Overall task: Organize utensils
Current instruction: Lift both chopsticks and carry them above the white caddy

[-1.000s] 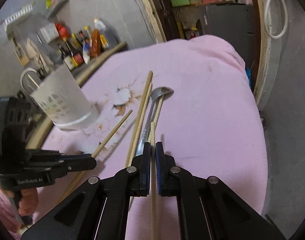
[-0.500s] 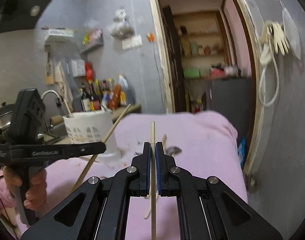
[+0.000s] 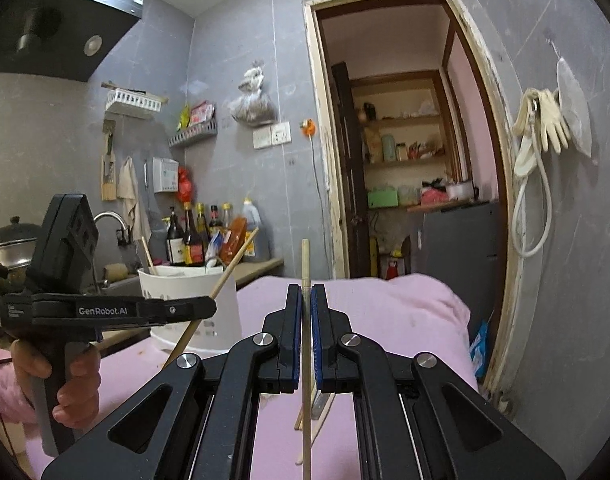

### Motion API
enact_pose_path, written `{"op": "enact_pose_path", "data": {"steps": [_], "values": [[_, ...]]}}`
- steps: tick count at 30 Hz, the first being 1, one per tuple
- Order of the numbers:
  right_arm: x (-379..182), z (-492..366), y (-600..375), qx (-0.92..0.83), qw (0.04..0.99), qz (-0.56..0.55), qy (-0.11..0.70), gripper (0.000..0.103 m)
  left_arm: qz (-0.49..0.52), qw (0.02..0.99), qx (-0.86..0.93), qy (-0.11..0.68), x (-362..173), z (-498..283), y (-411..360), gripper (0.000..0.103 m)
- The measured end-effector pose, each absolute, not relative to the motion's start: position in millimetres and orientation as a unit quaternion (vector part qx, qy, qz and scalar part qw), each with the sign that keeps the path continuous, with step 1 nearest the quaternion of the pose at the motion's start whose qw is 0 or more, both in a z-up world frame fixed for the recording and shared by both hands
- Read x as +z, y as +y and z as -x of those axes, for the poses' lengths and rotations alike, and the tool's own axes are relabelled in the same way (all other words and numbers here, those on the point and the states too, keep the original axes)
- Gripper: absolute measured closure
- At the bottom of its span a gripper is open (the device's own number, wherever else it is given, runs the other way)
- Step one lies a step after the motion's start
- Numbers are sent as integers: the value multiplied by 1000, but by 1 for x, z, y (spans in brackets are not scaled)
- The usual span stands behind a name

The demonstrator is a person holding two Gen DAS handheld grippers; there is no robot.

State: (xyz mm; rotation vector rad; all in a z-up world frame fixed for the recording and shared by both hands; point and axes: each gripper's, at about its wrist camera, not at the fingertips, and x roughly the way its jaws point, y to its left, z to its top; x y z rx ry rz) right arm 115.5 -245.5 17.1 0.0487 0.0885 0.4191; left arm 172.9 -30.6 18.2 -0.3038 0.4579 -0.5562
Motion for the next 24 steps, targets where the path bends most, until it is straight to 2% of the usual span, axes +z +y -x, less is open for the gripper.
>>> {"op": "enact_pose_path", "data": {"steps": [17,24], "values": [[48,-115,-231,222,974,-29,-13,100,156,945,-246,151,47,-164,-10,99],[77,-127,-211,253,967,-29,-34,100,166,957,-210,108,75,-170,20,99]]}}
